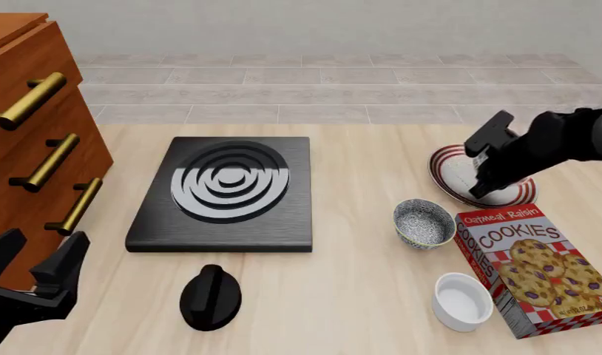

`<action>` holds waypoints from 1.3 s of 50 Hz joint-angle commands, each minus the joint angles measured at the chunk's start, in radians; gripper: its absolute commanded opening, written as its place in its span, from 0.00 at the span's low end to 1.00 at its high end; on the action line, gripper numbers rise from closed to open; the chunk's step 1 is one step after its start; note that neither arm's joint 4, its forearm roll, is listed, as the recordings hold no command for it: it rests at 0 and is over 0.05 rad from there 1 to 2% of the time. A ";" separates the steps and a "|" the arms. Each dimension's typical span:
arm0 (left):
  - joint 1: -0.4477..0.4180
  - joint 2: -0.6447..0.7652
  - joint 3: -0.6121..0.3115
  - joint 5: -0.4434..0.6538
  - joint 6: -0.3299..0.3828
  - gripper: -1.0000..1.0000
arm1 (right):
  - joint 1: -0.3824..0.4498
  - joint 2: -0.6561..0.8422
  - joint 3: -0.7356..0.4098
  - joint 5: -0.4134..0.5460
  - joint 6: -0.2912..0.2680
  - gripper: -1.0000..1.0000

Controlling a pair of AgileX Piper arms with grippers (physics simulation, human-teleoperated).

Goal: Pick the akita bowl from table center and place it on the plate.

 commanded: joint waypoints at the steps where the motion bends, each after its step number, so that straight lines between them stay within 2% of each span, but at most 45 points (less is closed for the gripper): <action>1: -0.003 0.012 0.000 -0.010 -0.002 1.00 | 0.007 0.040 -0.017 -0.006 0.021 0.00; 25: -0.004 0.025 0.000 -0.021 -0.004 1.00 | 0.025 0.015 -0.005 0.000 0.040 0.00; 26: -0.004 0.028 0.000 -0.023 -0.004 1.00 | 0.019 0.014 -0.003 0.000 0.030 1.00; 29: -0.006 0.027 0.000 -0.022 -0.004 1.00 | 0.035 0.008 -0.010 0.018 0.054 1.00; 47: -0.009 0.004 0.000 -0.002 -0.007 1.00 | 0.052 -0.049 -0.008 0.052 0.021 1.00; 65: -0.012 -0.024 0.000 0.022 -0.006 1.00 | 0.073 -0.218 0.053 0.106 -0.006 1.00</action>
